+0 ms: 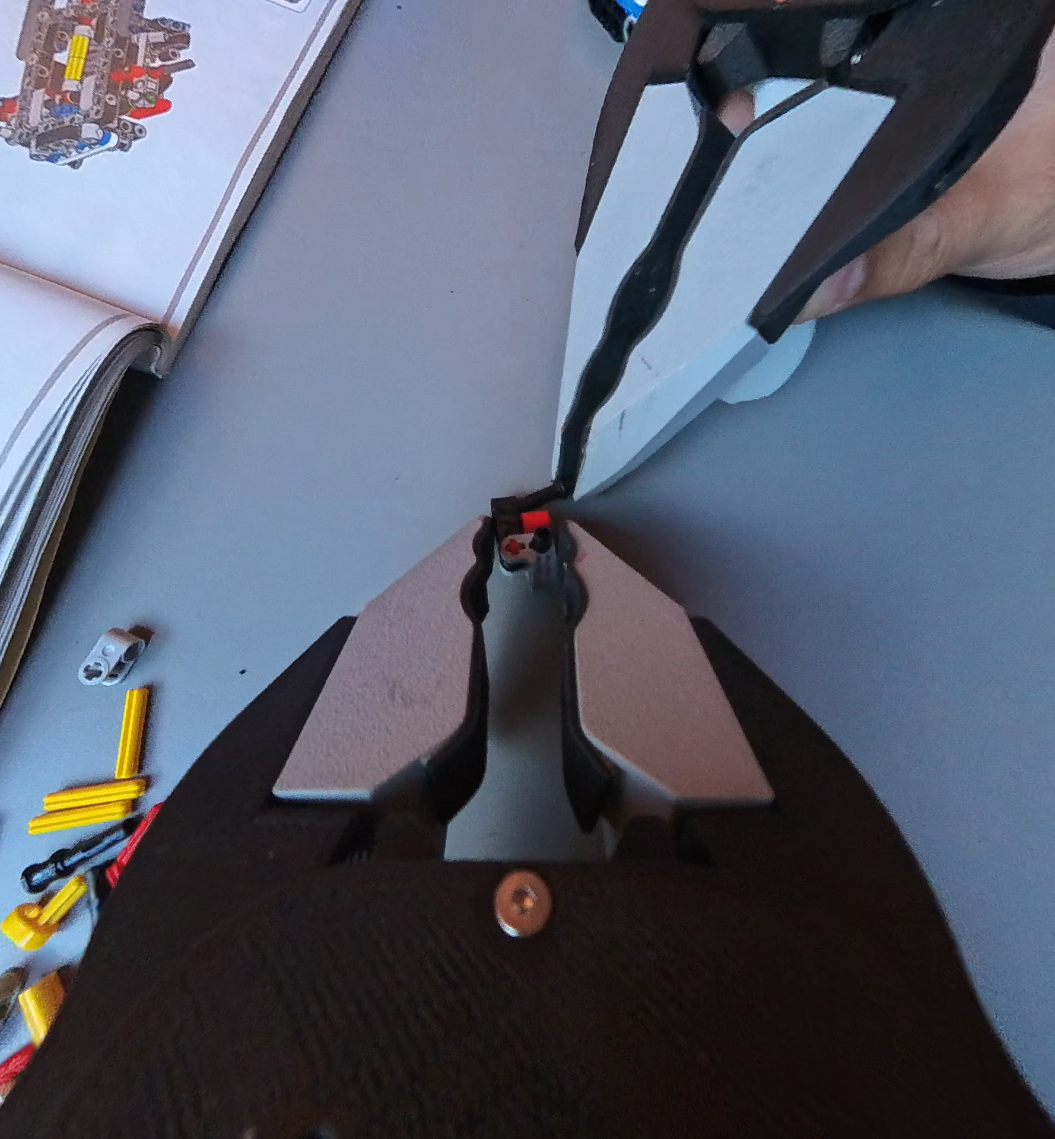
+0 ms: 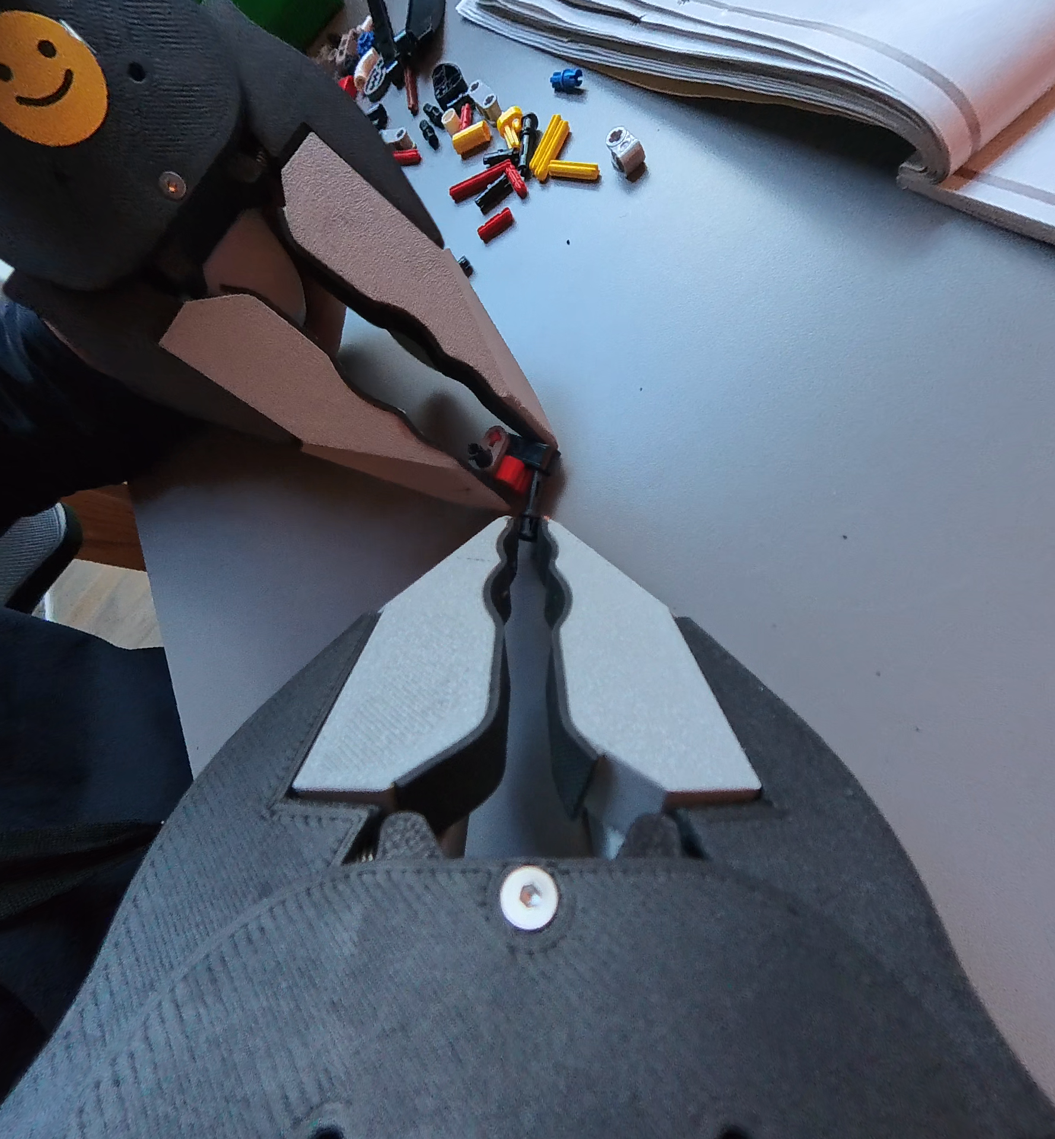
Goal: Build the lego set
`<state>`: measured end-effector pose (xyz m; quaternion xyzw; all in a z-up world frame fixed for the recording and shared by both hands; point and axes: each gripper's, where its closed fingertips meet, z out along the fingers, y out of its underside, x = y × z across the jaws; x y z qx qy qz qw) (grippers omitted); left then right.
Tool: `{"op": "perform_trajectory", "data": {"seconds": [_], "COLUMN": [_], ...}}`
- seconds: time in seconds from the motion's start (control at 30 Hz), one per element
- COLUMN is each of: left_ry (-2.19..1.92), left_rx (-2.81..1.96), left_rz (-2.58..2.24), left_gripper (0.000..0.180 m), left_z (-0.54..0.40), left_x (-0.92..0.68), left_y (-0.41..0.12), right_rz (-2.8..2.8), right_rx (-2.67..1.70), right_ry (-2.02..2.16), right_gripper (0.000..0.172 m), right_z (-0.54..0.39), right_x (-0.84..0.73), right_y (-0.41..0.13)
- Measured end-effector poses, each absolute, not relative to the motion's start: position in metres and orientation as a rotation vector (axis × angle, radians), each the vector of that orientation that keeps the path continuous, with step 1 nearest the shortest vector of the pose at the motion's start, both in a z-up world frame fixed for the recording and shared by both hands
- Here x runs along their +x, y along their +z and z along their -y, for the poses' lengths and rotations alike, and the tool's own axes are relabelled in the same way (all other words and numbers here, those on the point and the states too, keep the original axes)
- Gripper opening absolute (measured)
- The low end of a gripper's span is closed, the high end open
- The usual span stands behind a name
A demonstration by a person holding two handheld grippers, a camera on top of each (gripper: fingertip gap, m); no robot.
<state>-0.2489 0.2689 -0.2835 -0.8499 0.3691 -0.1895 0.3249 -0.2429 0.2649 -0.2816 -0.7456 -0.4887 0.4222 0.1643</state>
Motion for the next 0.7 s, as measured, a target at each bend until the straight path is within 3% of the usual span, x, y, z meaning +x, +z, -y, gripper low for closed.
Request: {"op": "perform_trajectory", "data": {"seconds": [0.7], "left_ry": [-0.192], "left_rx": [-2.191], "left_rz": [-0.867], "left_gripper": [0.016], "left_z": [-0.2711], "left_x": [-0.2523], "left_y": [-0.2839], "right_rz": [1.154], "right_rx": [-2.253], "right_ry": [1.227], "right_gripper": [0.000], "right_z": [-0.2625], "right_x": [-0.2483], "right_y": [-0.2813]}}
